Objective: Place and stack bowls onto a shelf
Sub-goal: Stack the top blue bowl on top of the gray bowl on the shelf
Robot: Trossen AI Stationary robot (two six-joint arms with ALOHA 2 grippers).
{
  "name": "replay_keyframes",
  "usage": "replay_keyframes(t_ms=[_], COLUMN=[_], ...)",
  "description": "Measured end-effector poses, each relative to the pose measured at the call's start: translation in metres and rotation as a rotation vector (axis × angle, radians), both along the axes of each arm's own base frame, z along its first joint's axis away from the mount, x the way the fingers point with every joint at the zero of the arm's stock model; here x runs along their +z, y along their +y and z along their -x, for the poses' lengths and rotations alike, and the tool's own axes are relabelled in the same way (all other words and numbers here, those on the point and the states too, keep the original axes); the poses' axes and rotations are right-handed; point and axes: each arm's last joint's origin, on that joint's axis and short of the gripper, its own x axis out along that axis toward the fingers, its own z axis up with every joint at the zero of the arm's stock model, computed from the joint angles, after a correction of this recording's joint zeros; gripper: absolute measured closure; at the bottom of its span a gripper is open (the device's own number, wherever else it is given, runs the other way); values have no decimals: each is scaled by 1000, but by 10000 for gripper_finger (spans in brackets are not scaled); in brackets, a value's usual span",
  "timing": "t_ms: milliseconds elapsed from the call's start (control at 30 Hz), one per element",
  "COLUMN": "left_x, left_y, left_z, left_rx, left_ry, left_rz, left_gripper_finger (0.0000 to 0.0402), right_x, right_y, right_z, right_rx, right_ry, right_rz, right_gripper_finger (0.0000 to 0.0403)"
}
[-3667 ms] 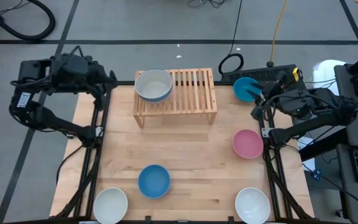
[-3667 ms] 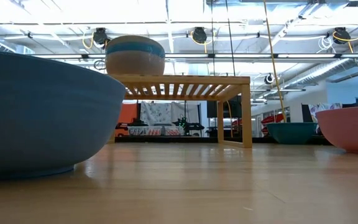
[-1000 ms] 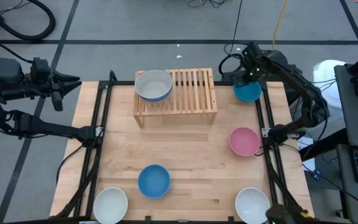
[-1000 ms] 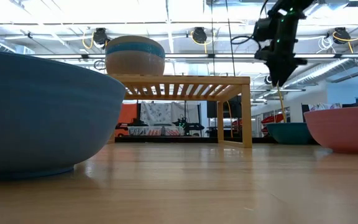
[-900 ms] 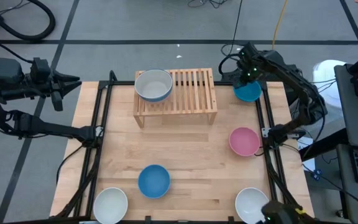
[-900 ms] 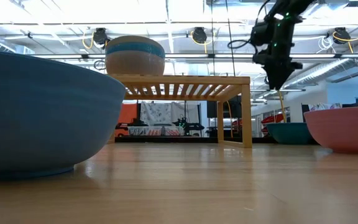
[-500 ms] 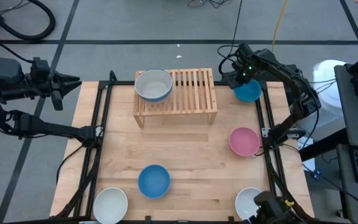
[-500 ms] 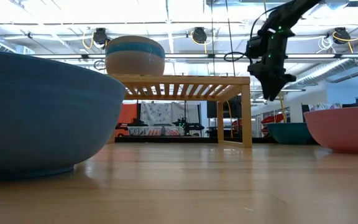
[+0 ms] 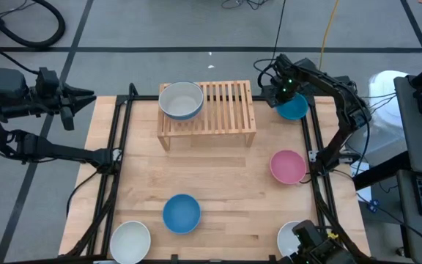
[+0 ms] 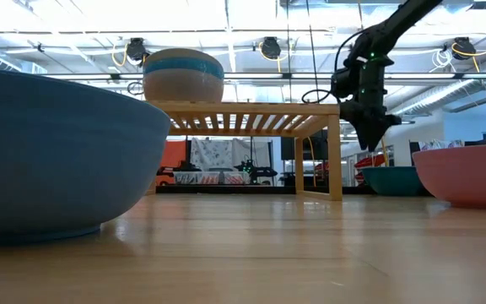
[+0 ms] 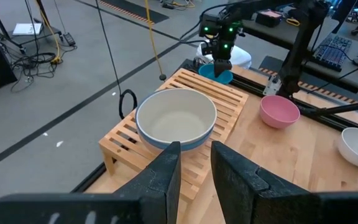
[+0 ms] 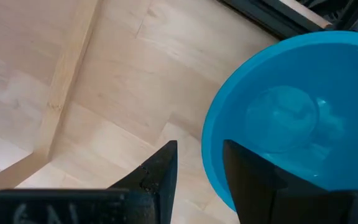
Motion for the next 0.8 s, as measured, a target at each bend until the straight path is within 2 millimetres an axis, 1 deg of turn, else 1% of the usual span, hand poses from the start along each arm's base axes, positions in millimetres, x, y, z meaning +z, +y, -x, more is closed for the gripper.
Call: replay_keyframes(t_ms=[100,333,633,800], left_x=[0,0,0,0], left_y=[0,0,0,0], left_z=[0,0,0,0], left_rx=[1,0,1,5], left_ry=[-1,-1,-1,-4], left_rz=[2,1,2,8], left_gripper_finger=[307,307,307,307], right_x=[-6,-30,-44,-54], right_y=[2,8,8,7], right_z=[1,7,7,7], right_rx=[-7,-14,-3,-3], right_ry=[5,29,11,-9], right_rz=[-10,-49,-12,23], right_gripper_finger=[282,282,282,282])
